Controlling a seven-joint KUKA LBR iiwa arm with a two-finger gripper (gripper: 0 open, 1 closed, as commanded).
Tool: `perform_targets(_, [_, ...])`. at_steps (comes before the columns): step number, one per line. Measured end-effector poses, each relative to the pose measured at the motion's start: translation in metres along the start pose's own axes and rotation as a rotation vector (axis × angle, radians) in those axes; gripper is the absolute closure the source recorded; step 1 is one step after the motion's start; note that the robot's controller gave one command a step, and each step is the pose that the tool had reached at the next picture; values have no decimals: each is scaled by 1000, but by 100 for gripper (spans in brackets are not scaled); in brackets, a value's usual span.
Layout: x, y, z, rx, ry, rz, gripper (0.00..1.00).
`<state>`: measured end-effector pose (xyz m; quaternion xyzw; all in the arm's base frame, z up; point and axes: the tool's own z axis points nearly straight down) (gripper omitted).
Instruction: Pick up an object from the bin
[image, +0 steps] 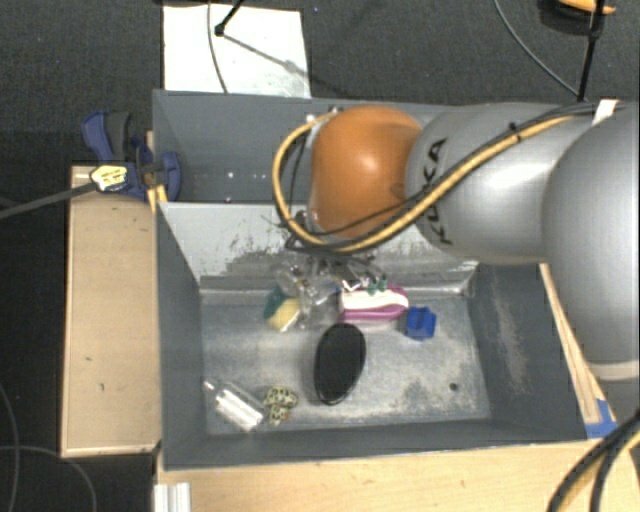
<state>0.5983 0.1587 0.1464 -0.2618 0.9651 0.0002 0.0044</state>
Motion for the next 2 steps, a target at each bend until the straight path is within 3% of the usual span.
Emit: perform_targets(2, [-4, -1, -54, 0, 1, 13, 100])
